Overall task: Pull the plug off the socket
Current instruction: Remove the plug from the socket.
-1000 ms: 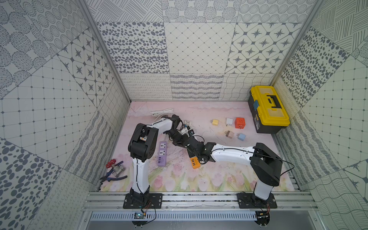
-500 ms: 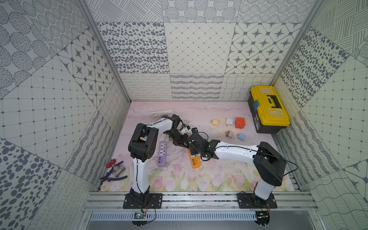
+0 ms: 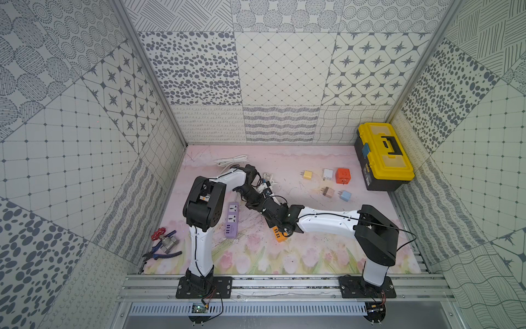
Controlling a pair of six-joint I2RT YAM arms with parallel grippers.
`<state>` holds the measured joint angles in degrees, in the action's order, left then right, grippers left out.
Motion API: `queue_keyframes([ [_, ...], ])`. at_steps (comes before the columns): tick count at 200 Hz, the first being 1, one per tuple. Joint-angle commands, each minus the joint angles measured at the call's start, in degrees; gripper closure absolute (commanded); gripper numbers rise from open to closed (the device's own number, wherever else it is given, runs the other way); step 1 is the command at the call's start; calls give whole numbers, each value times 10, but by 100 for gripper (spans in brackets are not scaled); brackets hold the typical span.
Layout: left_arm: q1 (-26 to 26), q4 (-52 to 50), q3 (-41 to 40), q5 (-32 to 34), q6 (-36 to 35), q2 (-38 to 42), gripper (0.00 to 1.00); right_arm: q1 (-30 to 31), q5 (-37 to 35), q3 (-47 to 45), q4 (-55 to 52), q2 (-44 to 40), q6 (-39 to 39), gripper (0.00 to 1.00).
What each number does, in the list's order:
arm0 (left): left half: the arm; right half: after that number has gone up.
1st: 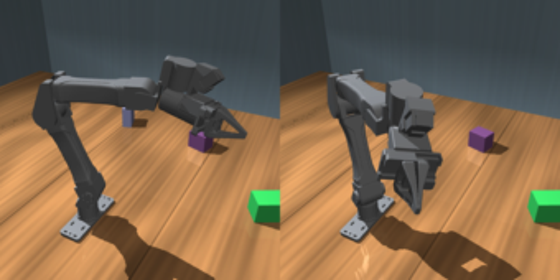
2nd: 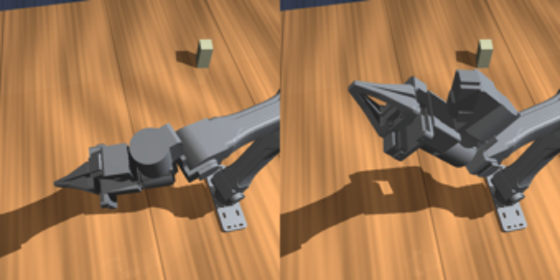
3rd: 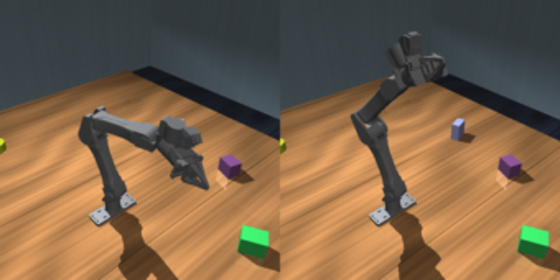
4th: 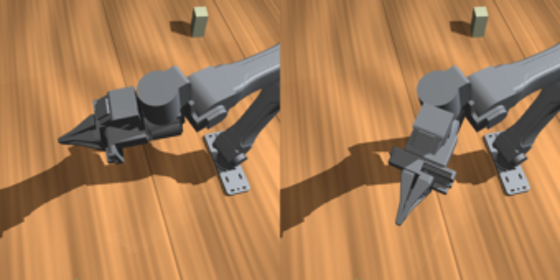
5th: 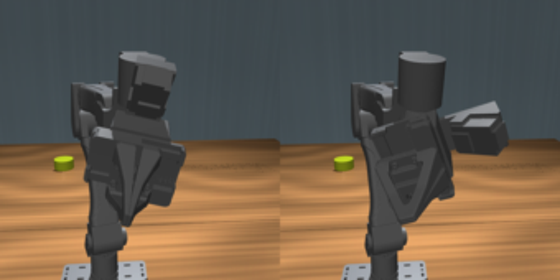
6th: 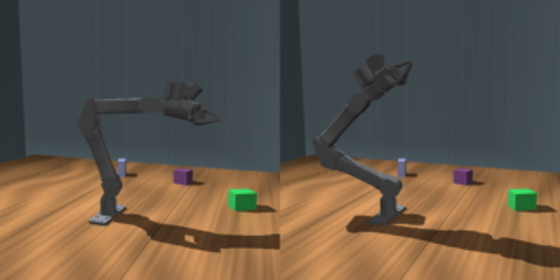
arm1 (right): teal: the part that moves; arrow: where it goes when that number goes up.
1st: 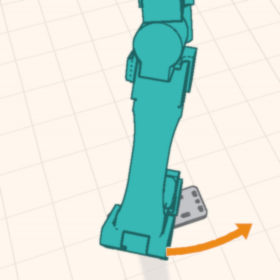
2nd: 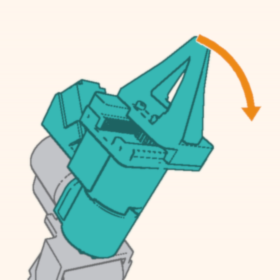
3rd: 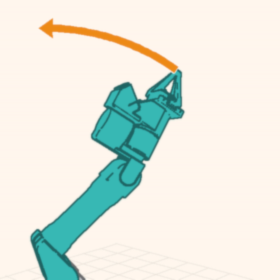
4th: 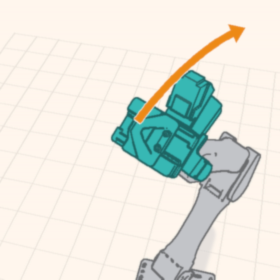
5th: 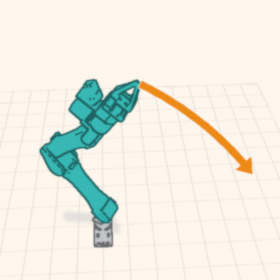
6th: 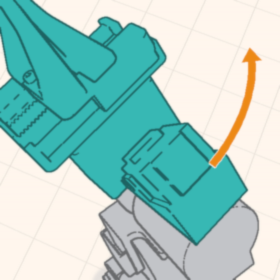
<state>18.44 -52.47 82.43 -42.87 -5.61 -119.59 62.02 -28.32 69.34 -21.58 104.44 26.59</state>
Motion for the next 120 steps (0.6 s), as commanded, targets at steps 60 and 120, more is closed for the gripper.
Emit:
queue_keyframes([
  [60,-2,36,-12,-47,-46,30,100,-51,65,-62,157,-88,122,100],
  [120,-3,20,-19,-98,-46,35,100,-46,-2,-55,154,-66,188,100],
])
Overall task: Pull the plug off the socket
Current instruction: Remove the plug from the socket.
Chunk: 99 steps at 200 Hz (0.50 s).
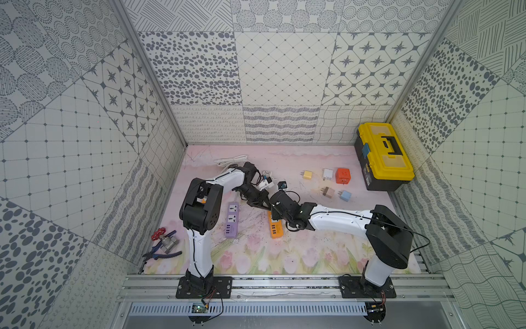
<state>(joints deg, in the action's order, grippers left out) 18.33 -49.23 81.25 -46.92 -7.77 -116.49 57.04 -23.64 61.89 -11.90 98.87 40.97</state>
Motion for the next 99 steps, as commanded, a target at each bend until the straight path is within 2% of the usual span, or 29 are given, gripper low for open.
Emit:
queue_keyframes([
  [1,-2,-12,-8,-57,-24,3,100,3,-50,20,56,-10,45,100],
  [35,-5,1,-42,-49,-12,8,100,0,-74,51,33,11,59,100],
  [47,-6,13,-45,-28,7,11,100,0,-72,57,32,18,60,100],
  [99,-7,-4,11,11,43,-51,100,8,-73,61,24,37,55,100],
])
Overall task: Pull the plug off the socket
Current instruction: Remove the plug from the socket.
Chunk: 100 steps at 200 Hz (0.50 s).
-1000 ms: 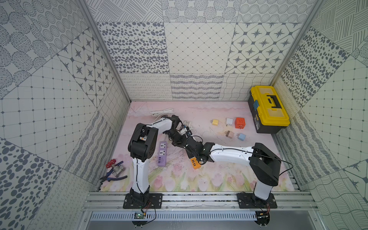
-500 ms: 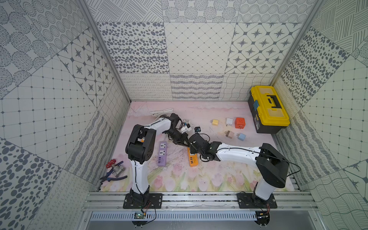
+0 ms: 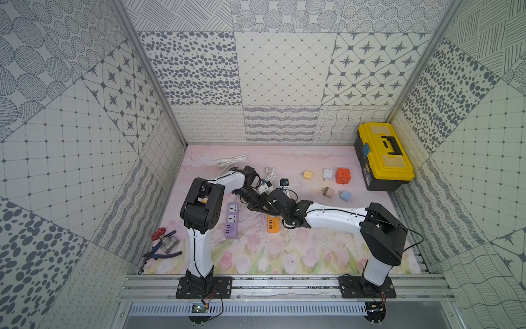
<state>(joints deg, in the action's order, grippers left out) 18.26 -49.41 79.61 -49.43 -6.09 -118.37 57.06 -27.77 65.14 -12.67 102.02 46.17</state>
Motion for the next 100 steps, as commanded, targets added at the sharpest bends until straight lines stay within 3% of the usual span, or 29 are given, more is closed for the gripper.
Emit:
queue_keyframes([
  [1,-6,-2,27,37,28,-33,100,9,-34,29,30,6,1,100],
  [42,-13,9,28,73,48,-55,100,22,-44,88,-32,56,-67,100],
  [77,-17,11,30,76,52,-63,100,25,-43,102,-39,52,-74,100],
  [100,-18,17,25,79,53,-63,100,9,6,103,-36,34,-66,100],
])
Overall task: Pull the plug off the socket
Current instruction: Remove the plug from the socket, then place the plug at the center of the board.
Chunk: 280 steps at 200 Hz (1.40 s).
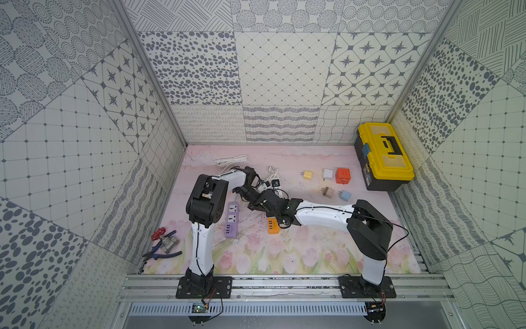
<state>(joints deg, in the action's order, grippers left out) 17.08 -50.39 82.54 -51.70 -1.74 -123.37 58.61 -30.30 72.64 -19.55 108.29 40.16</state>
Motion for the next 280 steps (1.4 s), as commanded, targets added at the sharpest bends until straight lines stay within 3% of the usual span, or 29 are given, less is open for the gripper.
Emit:
queue_keyframes([
  [1,-6,28,-5,101,10,-13,100,-8,34,27,34,-30,-5,100],
  [33,-8,34,-10,103,14,-11,100,-39,117,7,58,-58,30,100],
  [63,-8,38,-13,105,15,-9,100,-29,95,14,48,-65,14,100],
  [108,-8,41,-17,105,15,-6,100,30,-38,93,-32,-10,-61,100],
  [135,-9,44,-21,102,13,-3,100,21,-21,77,-19,-26,-46,100],
  [199,-10,49,-26,98,8,13,100,-35,46,-33,22,-153,-6,100],
  [235,-9,55,-28,63,-19,76,100,-92,117,-114,45,-239,15,100],
  [280,9,96,-54,72,-64,225,100,-153,174,-197,55,-331,17,100],
])
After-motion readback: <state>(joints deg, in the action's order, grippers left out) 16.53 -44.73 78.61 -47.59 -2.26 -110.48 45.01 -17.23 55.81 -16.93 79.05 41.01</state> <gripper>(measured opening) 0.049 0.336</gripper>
